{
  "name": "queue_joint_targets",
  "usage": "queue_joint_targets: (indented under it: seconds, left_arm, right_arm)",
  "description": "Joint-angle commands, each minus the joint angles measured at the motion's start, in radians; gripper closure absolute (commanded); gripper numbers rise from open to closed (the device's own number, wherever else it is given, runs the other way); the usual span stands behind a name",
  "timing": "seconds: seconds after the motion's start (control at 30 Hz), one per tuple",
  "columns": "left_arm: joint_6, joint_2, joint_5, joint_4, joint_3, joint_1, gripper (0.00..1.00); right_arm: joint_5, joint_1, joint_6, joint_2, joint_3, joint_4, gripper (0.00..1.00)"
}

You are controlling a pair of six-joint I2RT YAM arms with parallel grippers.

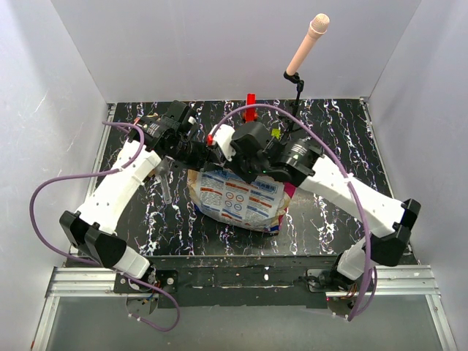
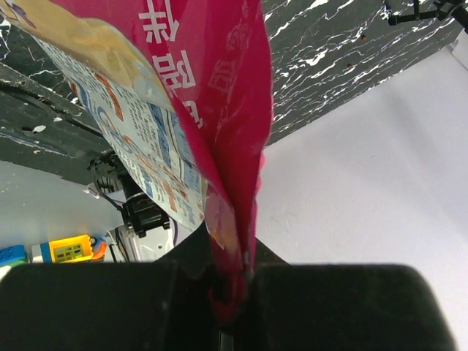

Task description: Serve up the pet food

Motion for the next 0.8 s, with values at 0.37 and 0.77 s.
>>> queue_joint_targets:
  seconds: [0.37,0.77]
  left_arm:
    - [0.069,-0.092,-0.116,-0.027,-0.022,0.105,0.86]
    - [0.049,-0.023,-0.081,-0.11,0.125,0.123,1.0]
  right_arm:
    - [-0.002,0.023,0.004,-0.067,-0.05,0.106,0.99]
    - [-0.072,0.032,0.022,0.123,0.124,0.11,0.72]
